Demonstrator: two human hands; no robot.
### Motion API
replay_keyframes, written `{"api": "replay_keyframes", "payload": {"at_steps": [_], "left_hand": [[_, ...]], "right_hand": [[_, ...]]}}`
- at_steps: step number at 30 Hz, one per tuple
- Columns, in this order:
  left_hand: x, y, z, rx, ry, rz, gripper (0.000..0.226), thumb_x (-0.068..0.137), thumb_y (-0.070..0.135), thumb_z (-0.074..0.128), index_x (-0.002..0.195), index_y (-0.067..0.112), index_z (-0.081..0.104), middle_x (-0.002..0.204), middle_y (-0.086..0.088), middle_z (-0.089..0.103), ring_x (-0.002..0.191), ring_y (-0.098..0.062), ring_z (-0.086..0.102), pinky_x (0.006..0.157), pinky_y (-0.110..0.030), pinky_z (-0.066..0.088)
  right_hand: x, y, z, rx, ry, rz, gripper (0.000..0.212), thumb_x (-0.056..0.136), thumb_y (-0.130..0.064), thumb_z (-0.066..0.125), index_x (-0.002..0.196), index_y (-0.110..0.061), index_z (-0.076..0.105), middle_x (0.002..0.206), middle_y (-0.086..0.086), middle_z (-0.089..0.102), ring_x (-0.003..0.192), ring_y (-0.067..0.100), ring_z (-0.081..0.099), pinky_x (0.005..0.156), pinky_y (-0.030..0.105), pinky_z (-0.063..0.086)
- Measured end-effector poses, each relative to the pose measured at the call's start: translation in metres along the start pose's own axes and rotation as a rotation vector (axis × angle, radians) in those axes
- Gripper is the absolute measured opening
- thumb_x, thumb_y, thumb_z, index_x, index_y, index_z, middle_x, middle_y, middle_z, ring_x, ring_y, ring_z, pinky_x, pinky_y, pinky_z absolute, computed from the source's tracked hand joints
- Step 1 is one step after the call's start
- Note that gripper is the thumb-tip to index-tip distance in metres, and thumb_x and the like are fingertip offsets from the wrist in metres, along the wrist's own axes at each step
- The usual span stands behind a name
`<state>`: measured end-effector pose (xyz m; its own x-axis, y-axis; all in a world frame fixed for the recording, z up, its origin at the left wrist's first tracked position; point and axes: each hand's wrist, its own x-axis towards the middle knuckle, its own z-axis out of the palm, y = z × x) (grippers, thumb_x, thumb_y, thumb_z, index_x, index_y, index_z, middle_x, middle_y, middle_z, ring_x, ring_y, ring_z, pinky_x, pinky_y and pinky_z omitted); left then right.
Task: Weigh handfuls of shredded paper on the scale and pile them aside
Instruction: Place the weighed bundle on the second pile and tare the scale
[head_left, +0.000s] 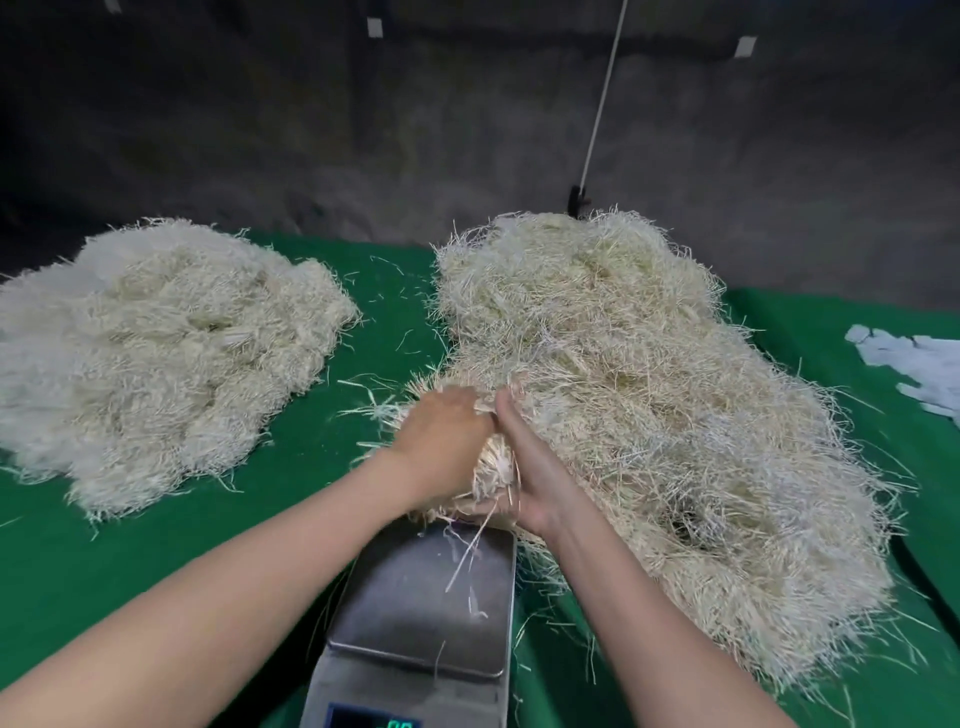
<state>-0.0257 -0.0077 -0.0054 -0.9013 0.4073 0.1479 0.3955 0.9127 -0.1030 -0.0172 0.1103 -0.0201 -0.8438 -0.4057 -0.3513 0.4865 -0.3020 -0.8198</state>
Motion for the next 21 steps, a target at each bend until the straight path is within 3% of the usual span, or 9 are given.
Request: {"api": "replay_keyframes", "payload": {"at_steps": [3,6,9,11,12,14,16,18,21], "left_hand": [[-0.013,0.005,0.009,-0.215,-0.142,0.023,0.06,0.072,0.002,0.062,0.13,0.01,0.049,0.128,-0.013,0.046,0.12,-0.026,0.041,0.105,-0.036,0.034],[-0.023,-0.019,0.004,-0.734,-0.27,-0.03,0.078,0.068,0.02,0.077,0.136,0.026,0.04,0.128,0.004,0.046,0.111,-0.01,0.047,0.096,-0.026,0.043],[-0.034,-0.044,-0.003,-1.17,-0.044,-0.261,0.066,0.066,0.018,0.081,0.118,0.042,0.048,0.108,0.009,0.063,0.084,0.0,0.065,0.068,-0.016,0.054],[-0.042,-0.057,0.0,-1.15,0.15,-0.407,0.049,0.076,0.024,0.076,0.119,0.032,0.054,0.087,0.006,0.07,0.069,-0.004,0.068,0.061,-0.018,0.054],[-0.045,-0.063,0.005,-1.036,0.198,-0.45,0.043,0.079,0.035,0.072,0.119,0.028,0.057,0.086,0.009,0.07,0.074,-0.007,0.068,0.073,-0.025,0.053],[-0.053,-0.07,0.016,-0.859,0.153,-0.468,0.05,0.075,0.064,0.058,0.107,0.025,0.064,0.104,0.009,0.066,0.1,-0.016,0.06,0.101,-0.037,0.036],[-0.062,-0.065,0.02,-0.986,-0.093,-0.375,0.085,0.065,0.082,0.046,0.117,0.017,0.061,0.138,0.0,0.046,0.127,-0.024,0.04,0.113,-0.045,0.023],[-0.068,-0.054,0.027,-1.15,-0.242,-0.263,0.097,0.071,0.072,0.055,0.145,0.015,0.032,0.154,0.005,0.018,0.139,-0.015,0.021,0.116,-0.037,0.016],[-0.067,-0.047,0.042,-1.069,-0.001,-0.228,0.072,0.082,0.033,0.071,0.143,0.013,0.038,0.146,-0.001,0.033,0.128,-0.006,0.03,0.103,-0.013,0.017]], "right_hand": [[0.003,0.016,0.012,0.0,0.318,0.045,0.092,0.067,-0.063,0.064,0.141,-0.016,0.039,0.149,0.011,0.034,0.138,0.032,0.031,0.109,0.052,0.032],[0.01,0.033,0.005,0.047,0.508,0.008,0.077,0.076,-0.044,0.069,0.134,0.0,0.045,0.128,0.025,0.055,0.112,0.038,0.058,0.092,0.047,0.05],[0.009,0.042,-0.006,-0.041,0.631,0.01,0.078,0.083,-0.036,0.068,0.142,0.002,0.032,0.137,0.024,0.047,0.121,0.037,0.051,0.1,0.045,0.045],[0.007,0.047,-0.005,-0.086,0.66,-0.022,0.087,0.084,-0.04,0.066,0.146,0.001,0.02,0.148,0.02,0.033,0.135,0.034,0.035,0.111,0.045,0.031],[0.006,0.049,-0.001,-0.093,0.668,-0.044,0.089,0.084,-0.041,0.065,0.147,0.0,0.017,0.15,0.018,0.03,0.137,0.033,0.031,0.112,0.044,0.029],[0.006,0.052,0.006,-0.078,0.667,-0.077,0.091,0.085,-0.041,0.065,0.148,-0.001,0.012,0.15,0.018,0.031,0.137,0.032,0.033,0.111,0.043,0.03],[0.009,0.053,0.016,-0.003,0.665,-0.084,0.09,0.086,-0.037,0.066,0.148,-0.001,0.012,0.143,0.022,0.041,0.129,0.033,0.045,0.106,0.044,0.039],[0.013,0.056,0.027,0.083,0.664,-0.087,0.082,0.088,-0.031,0.066,0.146,0.002,0.019,0.131,0.026,0.052,0.114,0.035,0.057,0.096,0.048,0.048],[0.013,0.056,0.032,0.045,0.603,-0.079,0.05,0.088,-0.027,0.065,0.128,0.0,0.051,0.105,0.014,0.068,0.097,0.028,0.066,0.084,0.042,0.055]]}}
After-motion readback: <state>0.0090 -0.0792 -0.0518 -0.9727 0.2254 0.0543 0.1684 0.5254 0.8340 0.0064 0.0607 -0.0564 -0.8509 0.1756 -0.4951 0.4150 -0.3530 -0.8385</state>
